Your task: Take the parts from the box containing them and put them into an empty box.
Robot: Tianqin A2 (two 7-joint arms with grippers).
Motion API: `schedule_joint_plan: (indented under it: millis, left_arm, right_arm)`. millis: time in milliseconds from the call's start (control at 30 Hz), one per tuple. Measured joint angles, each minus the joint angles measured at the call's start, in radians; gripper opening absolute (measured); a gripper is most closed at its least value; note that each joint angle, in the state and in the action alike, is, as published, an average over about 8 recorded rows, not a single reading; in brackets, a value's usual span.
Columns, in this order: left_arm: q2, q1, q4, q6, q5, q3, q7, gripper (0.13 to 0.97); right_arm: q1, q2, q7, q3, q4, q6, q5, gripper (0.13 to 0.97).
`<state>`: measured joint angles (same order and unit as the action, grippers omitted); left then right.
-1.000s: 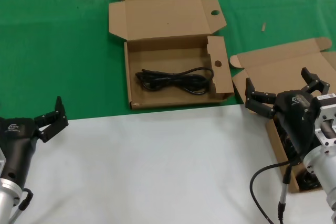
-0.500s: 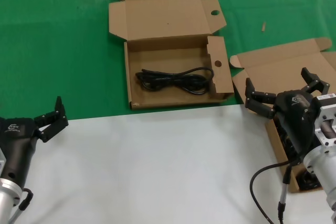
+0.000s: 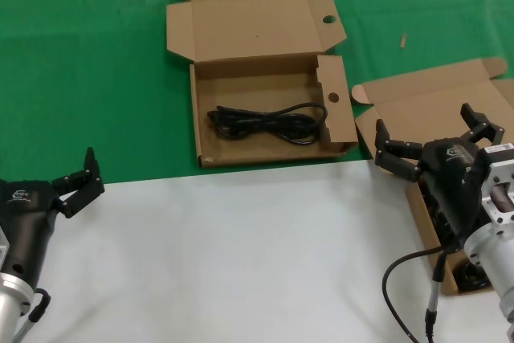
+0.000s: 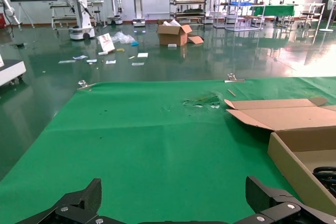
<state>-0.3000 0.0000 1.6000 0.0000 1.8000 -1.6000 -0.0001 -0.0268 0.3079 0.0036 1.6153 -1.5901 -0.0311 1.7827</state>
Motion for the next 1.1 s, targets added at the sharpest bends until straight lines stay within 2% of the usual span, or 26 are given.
schedule_joint_plan:
  millis: [1100]
  left_arm:
    - [0.0, 0.0, 0.0, 0.0, 0.0, 0.0, 0.0, 0.966]
  right_arm:
    - [0.0, 0.0, 0.0, 0.0, 0.0, 0.0, 0.0, 0.966]
